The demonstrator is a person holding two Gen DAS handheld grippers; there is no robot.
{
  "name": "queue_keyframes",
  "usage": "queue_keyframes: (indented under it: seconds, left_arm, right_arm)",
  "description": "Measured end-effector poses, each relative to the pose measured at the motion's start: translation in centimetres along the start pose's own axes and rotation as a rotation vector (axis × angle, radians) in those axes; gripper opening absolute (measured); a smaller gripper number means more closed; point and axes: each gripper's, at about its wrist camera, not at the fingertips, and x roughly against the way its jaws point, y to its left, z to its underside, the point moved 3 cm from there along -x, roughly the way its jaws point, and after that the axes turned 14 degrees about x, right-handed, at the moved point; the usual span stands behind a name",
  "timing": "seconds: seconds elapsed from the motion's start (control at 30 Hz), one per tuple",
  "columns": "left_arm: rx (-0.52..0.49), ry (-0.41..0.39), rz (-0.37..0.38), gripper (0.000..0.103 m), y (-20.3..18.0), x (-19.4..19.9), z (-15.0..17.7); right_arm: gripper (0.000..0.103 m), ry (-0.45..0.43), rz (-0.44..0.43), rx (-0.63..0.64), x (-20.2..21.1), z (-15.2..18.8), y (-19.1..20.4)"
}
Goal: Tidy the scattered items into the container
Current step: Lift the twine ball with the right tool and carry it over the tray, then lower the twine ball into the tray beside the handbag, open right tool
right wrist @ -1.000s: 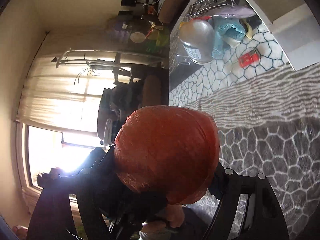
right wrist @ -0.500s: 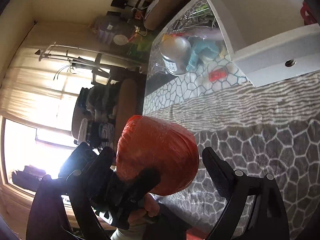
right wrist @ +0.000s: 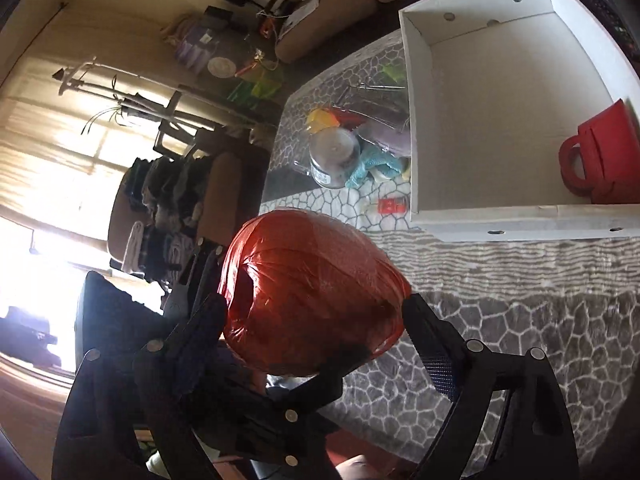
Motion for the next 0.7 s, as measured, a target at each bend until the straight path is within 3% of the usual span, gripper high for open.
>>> queue_keyframes:
  seconds: [0.3,0.43,0.7]
  left_arm:
    - [-0.112,0.036,0.015,0.092,-2.0,-8.3,-4.3]
    - [-0.130,0.129,0.041,0.092,-1.8,-13.1,-3.7]
    - [-0.094,0.327,0.039,0.093,-0.1,-20.9,-0.3]
  right_arm:
    - [0.073,-0.088,0.012,-0.110,3.9,-4.2,-7.4]
    - [0.073,-0.090,-0.004,-0.179,3.3,-5.0,-11.8]
    - [0.073,-0.064,-0.053,-0.313,-1.6,-5.5,-19.7]
